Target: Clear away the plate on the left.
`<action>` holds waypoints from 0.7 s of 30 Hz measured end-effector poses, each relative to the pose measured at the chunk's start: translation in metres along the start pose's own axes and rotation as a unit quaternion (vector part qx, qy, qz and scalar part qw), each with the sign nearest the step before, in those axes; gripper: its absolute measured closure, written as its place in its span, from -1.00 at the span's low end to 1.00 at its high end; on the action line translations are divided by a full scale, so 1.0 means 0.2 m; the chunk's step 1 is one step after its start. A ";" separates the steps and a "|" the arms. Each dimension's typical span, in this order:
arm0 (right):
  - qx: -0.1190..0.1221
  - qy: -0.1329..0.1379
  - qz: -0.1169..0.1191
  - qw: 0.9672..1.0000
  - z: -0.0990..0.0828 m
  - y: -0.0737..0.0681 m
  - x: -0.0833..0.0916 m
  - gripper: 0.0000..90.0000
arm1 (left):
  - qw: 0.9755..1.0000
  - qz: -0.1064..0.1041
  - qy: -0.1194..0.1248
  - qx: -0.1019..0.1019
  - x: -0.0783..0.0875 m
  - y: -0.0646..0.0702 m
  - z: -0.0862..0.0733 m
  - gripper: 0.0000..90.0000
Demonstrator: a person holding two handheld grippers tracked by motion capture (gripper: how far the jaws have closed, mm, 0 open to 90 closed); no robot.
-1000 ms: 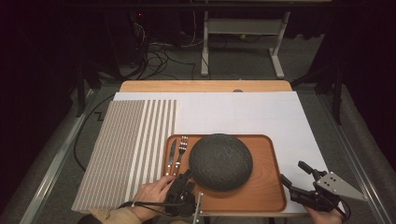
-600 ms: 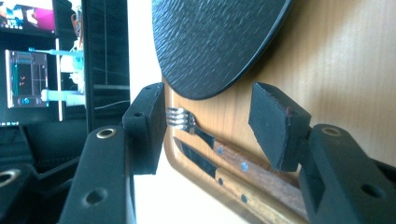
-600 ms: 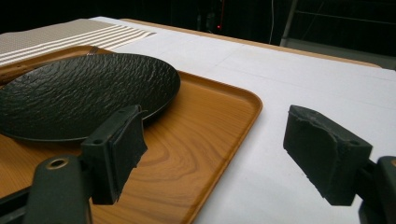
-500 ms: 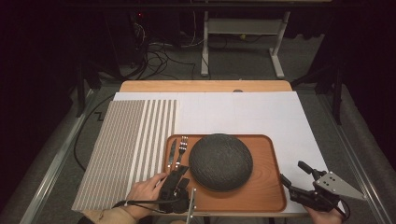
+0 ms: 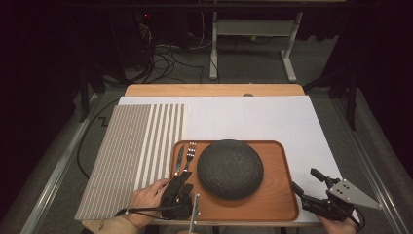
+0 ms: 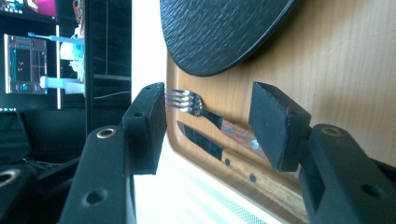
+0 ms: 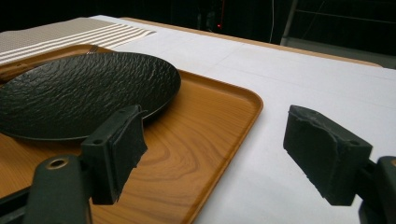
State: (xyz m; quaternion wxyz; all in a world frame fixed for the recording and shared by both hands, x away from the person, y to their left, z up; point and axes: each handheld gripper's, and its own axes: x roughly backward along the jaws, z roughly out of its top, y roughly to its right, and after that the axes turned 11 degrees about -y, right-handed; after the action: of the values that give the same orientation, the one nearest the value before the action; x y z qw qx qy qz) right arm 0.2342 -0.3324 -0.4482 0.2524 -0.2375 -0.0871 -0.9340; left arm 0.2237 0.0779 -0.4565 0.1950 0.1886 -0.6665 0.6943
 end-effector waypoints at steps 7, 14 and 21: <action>0.001 0.000 0.001 1.000 0.00 0.00 0.00 -0.52 | 1.000 -0.001 -0.005 -0.002 0.00 -0.01 -0.02 -0.03; 0.001 -0.002 0.001 1.000 0.00 0.00 0.00 -0.52 | 1.000 0.000 -0.007 0.014 -0.01 -0.02 -0.06 -0.03; 0.003 -0.003 0.000 1.000 0.00 0.00 0.00 -0.52 | 1.000 0.000 -0.012 0.027 -0.02 -0.04 -0.09 -0.03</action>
State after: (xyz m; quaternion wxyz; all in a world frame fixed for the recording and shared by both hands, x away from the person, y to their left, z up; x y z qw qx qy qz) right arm 0.2345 -0.3313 -0.4485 0.2527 -0.2396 -0.0910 -0.9330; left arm 0.2316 0.0959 -0.4524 0.1822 0.2022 -0.6500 0.7096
